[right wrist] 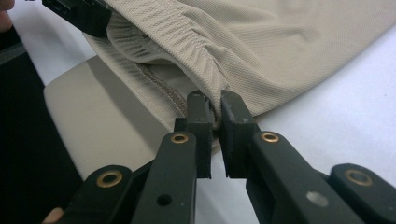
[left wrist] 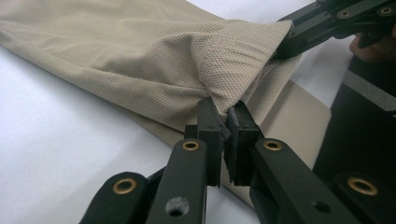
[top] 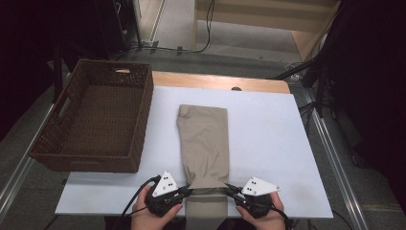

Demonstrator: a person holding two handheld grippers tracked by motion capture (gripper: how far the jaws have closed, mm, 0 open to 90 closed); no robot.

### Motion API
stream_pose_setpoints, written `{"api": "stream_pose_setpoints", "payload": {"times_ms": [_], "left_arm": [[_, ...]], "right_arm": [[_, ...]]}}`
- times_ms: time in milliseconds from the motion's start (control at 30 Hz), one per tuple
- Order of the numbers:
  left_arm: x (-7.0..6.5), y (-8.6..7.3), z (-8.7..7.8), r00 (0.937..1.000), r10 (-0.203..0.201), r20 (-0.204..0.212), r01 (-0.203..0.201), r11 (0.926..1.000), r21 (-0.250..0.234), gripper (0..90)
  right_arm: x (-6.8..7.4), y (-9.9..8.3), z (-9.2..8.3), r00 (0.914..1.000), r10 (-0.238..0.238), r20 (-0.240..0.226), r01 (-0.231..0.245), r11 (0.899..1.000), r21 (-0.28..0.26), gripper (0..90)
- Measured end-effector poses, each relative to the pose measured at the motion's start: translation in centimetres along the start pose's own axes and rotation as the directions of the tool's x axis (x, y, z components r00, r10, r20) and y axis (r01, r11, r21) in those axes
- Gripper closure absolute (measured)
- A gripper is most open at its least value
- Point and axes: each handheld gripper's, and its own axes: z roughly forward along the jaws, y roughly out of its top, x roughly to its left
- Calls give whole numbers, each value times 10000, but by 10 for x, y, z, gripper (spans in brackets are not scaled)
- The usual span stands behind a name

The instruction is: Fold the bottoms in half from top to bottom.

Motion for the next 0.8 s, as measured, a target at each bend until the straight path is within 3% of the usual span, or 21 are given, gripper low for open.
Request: {"api": "stream_pose_setpoints", "payload": {"times_ms": [800], "left_arm": [[-22,-20,-16,9996,22,277,-30,9995,308,859]], "right_arm": [[26,-15,-13,9994,-20,-353,25,9999,130,821]]}}
